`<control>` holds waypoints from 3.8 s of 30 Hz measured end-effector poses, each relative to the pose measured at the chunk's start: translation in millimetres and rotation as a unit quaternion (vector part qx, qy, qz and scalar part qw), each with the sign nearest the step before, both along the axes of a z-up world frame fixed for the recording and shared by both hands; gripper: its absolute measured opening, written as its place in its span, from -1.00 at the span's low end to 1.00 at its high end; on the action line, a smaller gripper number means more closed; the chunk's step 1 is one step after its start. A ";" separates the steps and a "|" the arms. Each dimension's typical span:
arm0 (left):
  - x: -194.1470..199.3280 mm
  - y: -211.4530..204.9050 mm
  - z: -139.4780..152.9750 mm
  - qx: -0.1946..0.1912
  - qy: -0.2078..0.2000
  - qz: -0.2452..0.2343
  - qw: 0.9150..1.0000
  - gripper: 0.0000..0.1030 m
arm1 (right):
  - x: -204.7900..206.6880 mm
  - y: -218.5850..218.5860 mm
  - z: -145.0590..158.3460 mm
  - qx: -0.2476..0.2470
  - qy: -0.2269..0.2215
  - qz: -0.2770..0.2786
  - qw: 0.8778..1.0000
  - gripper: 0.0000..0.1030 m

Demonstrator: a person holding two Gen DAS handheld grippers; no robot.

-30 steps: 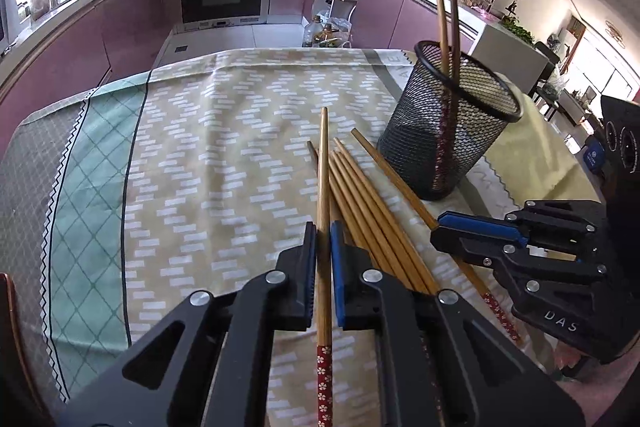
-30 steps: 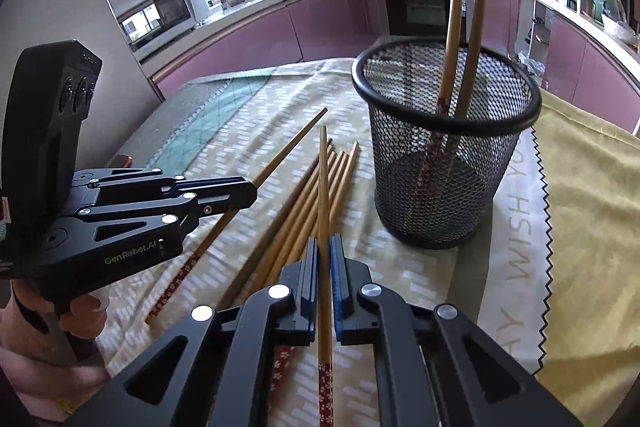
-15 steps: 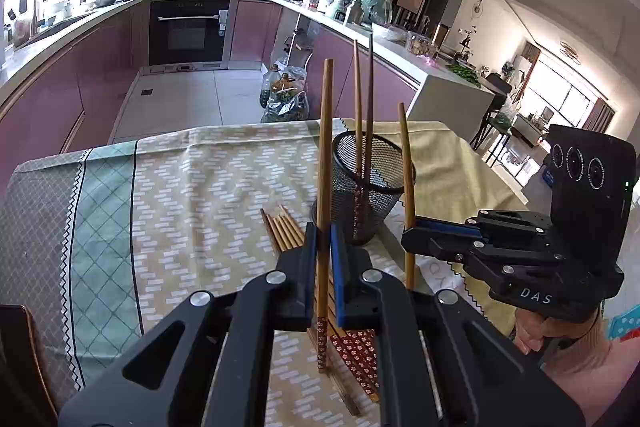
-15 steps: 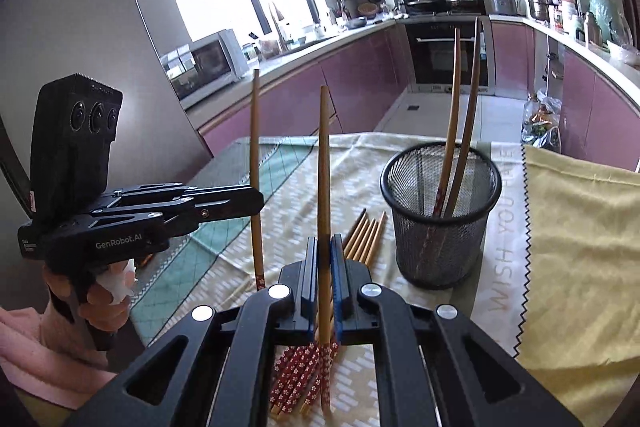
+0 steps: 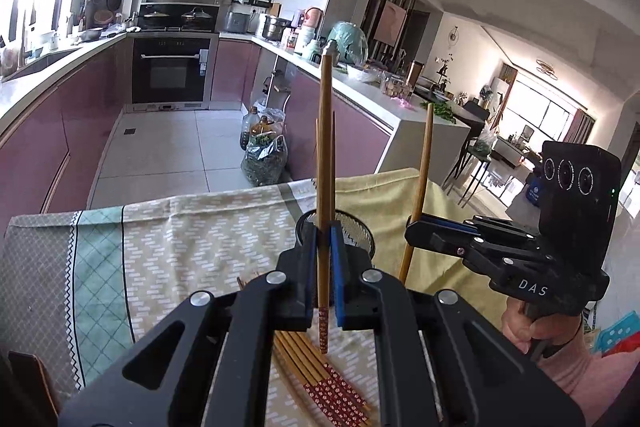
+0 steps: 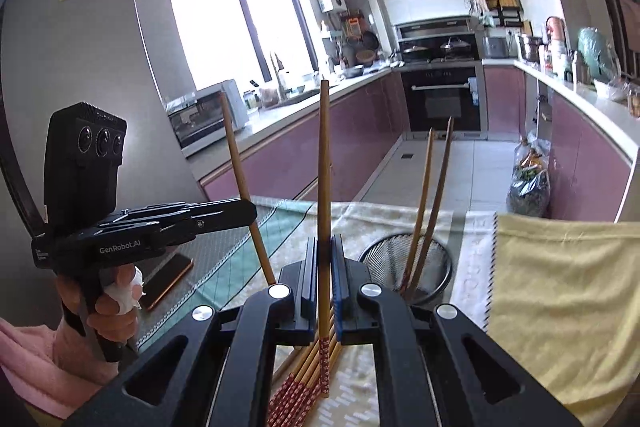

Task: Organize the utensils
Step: 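Lift the chopstick upright with the left gripper and drop it into the mesh cup, then open the left gripper and move it back over the chopstick row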

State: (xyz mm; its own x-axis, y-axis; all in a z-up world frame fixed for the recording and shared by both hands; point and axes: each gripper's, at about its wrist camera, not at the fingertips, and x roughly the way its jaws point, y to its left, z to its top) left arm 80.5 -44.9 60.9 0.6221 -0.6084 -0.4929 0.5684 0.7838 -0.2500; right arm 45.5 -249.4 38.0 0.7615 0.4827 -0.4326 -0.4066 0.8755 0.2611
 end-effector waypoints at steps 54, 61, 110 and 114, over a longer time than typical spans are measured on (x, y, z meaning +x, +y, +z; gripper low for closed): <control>57.2 -43.2 -47.9 0.065 0.017 0.038 0.997 -0.53 | 73.0 -12.0 -45.1 -0.034 0.059 -0.062 0.996 -0.41; 26.1 -10.6 -55.1 0.060 0.012 0.050 0.997 -0.39 | 31.2 12.6 -43.5 -0.035 0.043 -0.008 0.998 -0.31; -12.3 -1.6 -168.3 0.120 0.135 0.052 0.982 -0.41 | 16.3 66.1 -140.2 -0.107 0.178 0.001 0.978 -0.32; -10.5 -6.3 -171.4 0.134 0.130 0.052 0.981 -0.41 | 19.7 64.1 -142.9 -0.109 0.182 -0.006 0.977 -0.37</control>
State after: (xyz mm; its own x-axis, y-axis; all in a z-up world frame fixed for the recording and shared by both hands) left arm 70.0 -51.2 -110.4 0.5066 -0.3756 -0.7761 0.4260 0.8916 -0.1534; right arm 65.2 -185.4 -104.9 0.5426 0.3404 -0.7679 -0.3112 0.9306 0.1926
